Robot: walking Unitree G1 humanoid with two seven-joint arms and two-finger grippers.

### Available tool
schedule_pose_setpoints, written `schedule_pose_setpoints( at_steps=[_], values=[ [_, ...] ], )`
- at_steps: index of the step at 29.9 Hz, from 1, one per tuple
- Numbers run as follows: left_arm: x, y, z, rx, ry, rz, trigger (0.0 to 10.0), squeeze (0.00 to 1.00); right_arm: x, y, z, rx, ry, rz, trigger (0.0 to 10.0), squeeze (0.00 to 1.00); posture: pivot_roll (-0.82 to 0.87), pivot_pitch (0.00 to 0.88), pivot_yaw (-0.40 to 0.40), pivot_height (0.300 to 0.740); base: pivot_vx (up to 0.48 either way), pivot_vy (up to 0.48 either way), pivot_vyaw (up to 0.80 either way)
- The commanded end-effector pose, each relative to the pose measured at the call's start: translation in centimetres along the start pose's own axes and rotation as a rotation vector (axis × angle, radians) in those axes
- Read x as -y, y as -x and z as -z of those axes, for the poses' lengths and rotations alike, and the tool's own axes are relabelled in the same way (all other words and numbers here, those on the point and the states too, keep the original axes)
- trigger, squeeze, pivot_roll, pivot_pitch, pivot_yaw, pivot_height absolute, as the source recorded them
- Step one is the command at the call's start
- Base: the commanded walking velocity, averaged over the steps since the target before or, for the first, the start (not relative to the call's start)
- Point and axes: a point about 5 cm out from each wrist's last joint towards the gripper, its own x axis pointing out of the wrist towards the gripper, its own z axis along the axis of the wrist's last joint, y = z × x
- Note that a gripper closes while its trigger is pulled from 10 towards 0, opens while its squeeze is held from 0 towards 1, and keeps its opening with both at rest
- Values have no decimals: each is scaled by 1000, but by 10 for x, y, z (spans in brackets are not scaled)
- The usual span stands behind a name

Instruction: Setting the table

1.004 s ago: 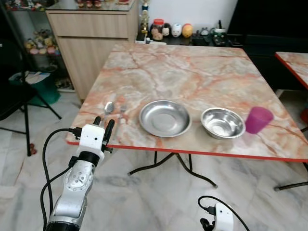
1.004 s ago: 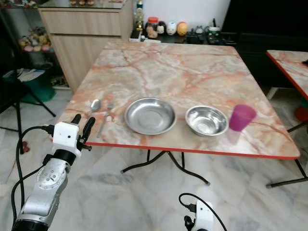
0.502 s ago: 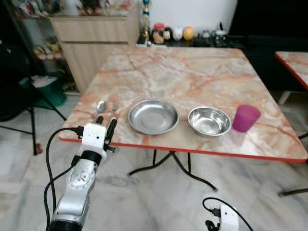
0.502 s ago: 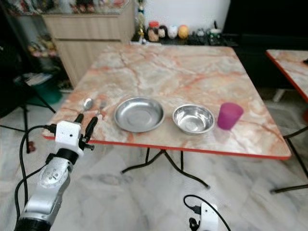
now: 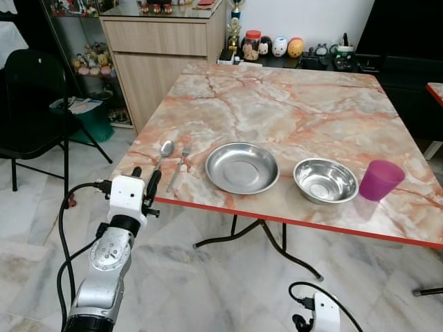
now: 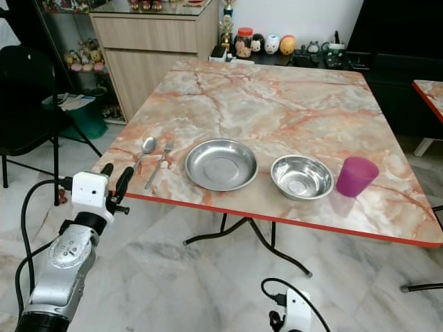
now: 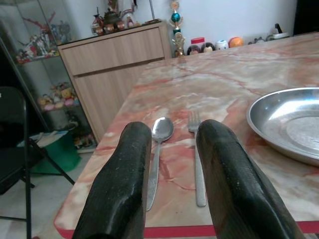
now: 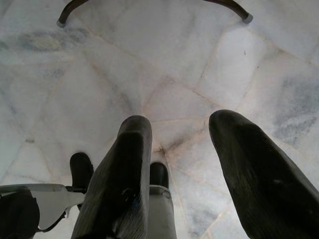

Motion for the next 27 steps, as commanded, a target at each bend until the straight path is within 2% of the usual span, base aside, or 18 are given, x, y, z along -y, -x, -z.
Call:
schedule_pose_setpoints(
  at_steps=[1,17,27],
  values=[
    [-1,0,1,-13,17,0,10000,0,1,0,0,7,-2,3,10000,0,85,0,-35,740,0,0,0],
    [-3,-1,0,-9,23,3,10000,0,2,1,2,0,-1,8,10000,0,87,0,-36,740,0,0,0],
    [-3,-2,-3,3,25,8,10000,0,3,1,2,-2,3,8,10000,0,89,0,-37,740,261,0,0]
  ],
)
